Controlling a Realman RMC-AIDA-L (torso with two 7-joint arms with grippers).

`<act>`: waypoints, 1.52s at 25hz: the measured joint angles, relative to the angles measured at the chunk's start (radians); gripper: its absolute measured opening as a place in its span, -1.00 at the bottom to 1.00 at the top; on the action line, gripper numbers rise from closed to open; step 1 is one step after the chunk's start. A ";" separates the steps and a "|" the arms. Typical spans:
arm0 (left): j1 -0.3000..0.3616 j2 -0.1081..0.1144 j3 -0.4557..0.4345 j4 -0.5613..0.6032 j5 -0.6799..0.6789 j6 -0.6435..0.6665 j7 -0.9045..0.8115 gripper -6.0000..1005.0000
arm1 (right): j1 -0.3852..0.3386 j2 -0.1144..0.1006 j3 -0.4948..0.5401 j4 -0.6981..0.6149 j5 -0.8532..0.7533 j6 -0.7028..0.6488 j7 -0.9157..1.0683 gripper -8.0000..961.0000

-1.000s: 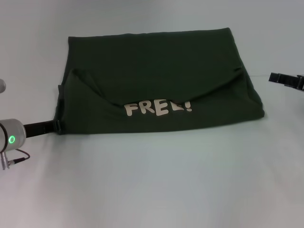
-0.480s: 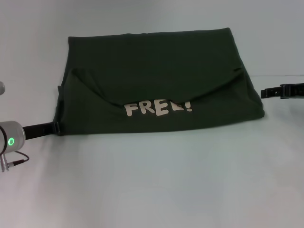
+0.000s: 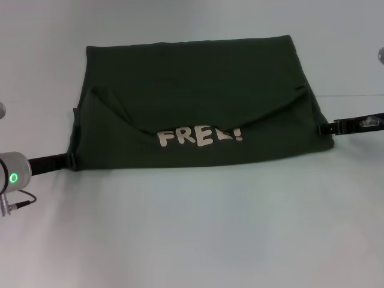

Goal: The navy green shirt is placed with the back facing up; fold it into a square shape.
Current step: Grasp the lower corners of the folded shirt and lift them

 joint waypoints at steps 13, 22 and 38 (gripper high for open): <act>0.000 0.000 0.001 0.001 0.001 0.001 -0.003 -0.96 | 0.000 0.054 -0.065 0.009 -0.002 0.102 -0.027 0.54; -0.003 0.002 0.001 0.002 0.000 -0.001 -0.003 -0.96 | 0.002 0.061 -0.074 0.012 -0.002 0.123 -0.040 0.54; -0.001 0.003 -0.003 0.003 0.000 -0.004 -0.003 -0.97 | -0.001 0.093 -0.123 0.014 -0.002 0.181 -0.109 0.54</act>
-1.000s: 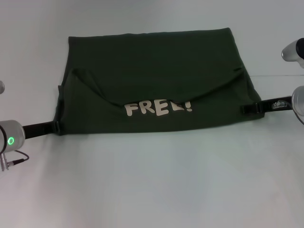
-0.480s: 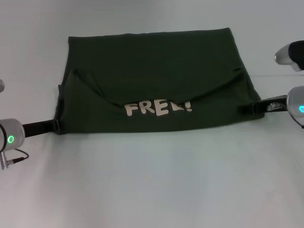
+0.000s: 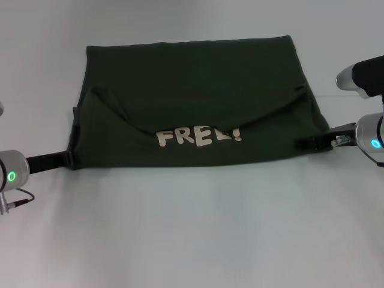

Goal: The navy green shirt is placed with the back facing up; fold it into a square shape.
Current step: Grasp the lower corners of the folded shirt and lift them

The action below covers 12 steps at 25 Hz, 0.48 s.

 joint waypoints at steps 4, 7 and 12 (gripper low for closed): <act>0.001 0.000 -0.001 0.000 0.000 0.000 0.001 -0.97 | -0.005 0.000 -0.002 0.000 0.001 -0.001 -0.012 0.54; 0.001 0.000 -0.001 0.000 0.000 0.000 0.002 -0.97 | -0.006 0.000 -0.001 0.000 0.002 -0.003 -0.015 0.50; 0.000 0.000 -0.001 0.000 0.000 0.000 0.002 -0.97 | -0.008 -0.003 0.004 0.000 0.003 -0.002 -0.016 0.33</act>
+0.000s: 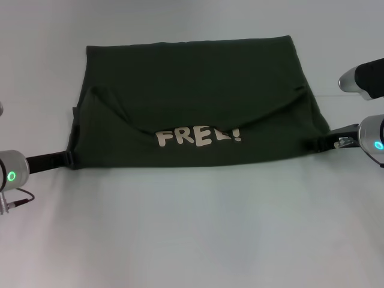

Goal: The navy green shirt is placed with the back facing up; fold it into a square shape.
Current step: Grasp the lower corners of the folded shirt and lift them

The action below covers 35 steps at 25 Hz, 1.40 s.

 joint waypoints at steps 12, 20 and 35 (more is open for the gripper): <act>-0.001 0.002 0.000 0.000 0.000 0.000 -0.002 -0.96 | -0.004 -0.004 0.000 0.000 -0.004 0.008 0.000 -0.42; -0.004 0.002 0.000 0.000 0.000 0.000 -0.002 -0.96 | -0.010 -0.011 0.000 0.001 -0.003 -0.006 0.006 -0.58; -0.005 0.004 -0.001 0.005 0.000 0.018 -0.004 -0.96 | -0.040 -0.008 0.036 -0.039 0.005 -0.032 0.013 -0.92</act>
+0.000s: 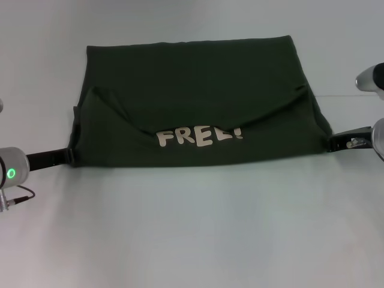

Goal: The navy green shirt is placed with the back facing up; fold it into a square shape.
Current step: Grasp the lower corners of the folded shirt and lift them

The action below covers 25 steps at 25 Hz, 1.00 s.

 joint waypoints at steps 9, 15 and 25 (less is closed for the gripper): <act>0.051 0.006 -0.002 0.099 0.007 0.180 -0.068 -0.97 | -0.115 0.014 0.034 -0.207 0.070 -0.233 -0.007 -0.92; 0.080 0.023 -0.007 0.160 0.030 0.342 -0.111 -0.97 | -0.220 0.014 0.055 -0.318 0.149 -0.393 -0.060 -0.92; 0.099 0.059 -0.086 0.256 0.136 0.688 -0.136 -0.96 | -0.296 -0.001 0.246 -0.343 0.210 -0.672 -0.277 -0.92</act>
